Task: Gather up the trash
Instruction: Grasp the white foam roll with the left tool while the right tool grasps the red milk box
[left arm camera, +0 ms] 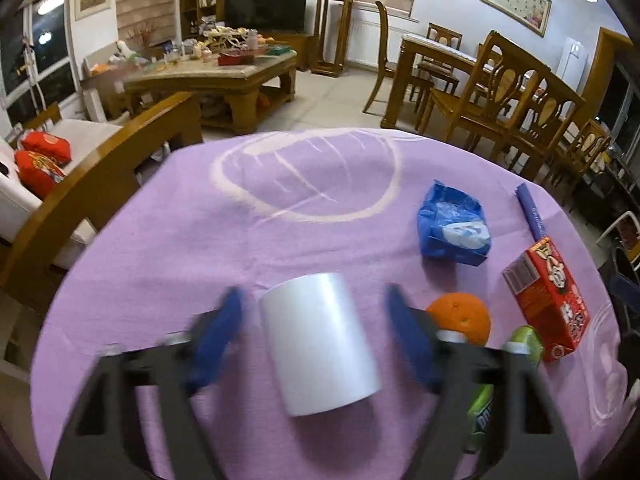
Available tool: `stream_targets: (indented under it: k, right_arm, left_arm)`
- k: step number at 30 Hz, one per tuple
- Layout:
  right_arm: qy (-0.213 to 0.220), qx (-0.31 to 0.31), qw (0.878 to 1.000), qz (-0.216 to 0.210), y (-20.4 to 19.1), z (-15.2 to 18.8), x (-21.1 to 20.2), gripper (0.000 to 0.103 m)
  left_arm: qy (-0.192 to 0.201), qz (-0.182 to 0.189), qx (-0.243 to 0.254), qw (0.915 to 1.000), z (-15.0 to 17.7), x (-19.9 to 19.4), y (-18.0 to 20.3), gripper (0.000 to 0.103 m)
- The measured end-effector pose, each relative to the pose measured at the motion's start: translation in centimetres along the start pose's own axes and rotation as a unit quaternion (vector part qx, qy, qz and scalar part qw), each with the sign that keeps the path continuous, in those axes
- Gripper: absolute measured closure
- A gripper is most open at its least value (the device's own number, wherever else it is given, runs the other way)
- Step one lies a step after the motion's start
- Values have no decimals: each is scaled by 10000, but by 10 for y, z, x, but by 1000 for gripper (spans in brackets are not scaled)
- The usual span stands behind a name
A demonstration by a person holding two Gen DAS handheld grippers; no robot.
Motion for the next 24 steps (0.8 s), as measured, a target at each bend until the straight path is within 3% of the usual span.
stream_targets:
  k: [1,2,8,10,17,24]
  right_arm:
    - [-63,-56,9999,73,2,0,8,10]
    - [-166,-141,9996,176,-3,0,20,13]
    - [-597,-143,9964,584,1,1,62,44]
    - [-644,-105,9961,599,4,5,69,48]
    - [-515,-27,9976,472,10,12,69,50]
    - [327,533,9980,-59,21,13,27,51]
  left_arm:
    - [25,30,-54,10000,0,-1,-2,59]
    - [59,125,-148,9998,0,-2,-6,63]
    - [127,356,-286,9989,2,-3,-10,63]
    - [144,419,-322,9985,2,-3,-10,63]
    - [224,654,-483,9964,3,-6,-11,63]
    - [577,886,-522,9930,-2,-19,-5,63]
Point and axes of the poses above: each gripper's, at about its wrist camera, not at the fingertips, and x roughly the way its jaws point, y to its right, z to its underside, the point moved 7 cm from there along x, roughly the way its jaws point, and after that the axes turned 10 degrees about x, right-handed, at the moved point
